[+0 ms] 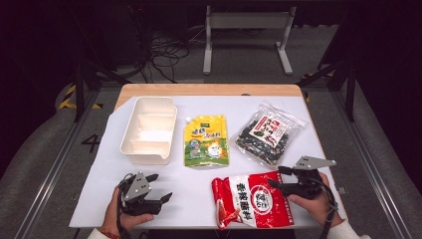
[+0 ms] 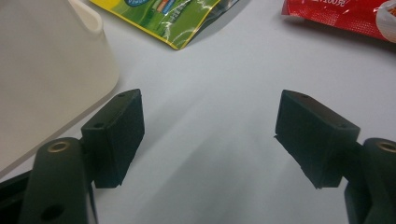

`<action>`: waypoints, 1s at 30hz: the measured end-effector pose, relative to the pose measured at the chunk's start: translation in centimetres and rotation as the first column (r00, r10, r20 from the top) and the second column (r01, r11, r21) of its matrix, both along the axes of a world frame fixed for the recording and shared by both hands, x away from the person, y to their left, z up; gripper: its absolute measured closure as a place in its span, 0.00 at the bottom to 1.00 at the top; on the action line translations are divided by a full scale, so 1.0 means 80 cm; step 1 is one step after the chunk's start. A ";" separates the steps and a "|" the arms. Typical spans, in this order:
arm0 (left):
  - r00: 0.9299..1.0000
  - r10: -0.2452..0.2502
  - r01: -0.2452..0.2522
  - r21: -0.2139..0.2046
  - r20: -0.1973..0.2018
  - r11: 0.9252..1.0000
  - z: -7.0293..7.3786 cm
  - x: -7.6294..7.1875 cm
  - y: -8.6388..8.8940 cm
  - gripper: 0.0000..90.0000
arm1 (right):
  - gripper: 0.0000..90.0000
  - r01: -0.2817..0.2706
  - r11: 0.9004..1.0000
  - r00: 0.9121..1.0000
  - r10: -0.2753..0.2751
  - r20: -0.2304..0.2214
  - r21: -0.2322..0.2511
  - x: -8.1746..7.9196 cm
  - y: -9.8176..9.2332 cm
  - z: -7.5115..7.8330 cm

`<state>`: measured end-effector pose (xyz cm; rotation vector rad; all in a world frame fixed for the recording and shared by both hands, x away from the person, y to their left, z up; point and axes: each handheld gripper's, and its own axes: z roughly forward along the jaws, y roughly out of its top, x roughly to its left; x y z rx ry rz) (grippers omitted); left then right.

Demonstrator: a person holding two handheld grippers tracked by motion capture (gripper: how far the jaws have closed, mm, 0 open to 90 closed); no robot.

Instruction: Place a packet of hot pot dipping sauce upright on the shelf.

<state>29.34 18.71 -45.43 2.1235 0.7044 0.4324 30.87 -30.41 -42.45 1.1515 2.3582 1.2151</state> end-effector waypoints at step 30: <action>0.999 -0.053 0.054 0.025 -0.005 0.998 0.000 0.010 -0.022 0.26 | 0.50 -0.018 0.991 0.978 0.046 -0.205 0.134 -0.040 -0.012 -0.038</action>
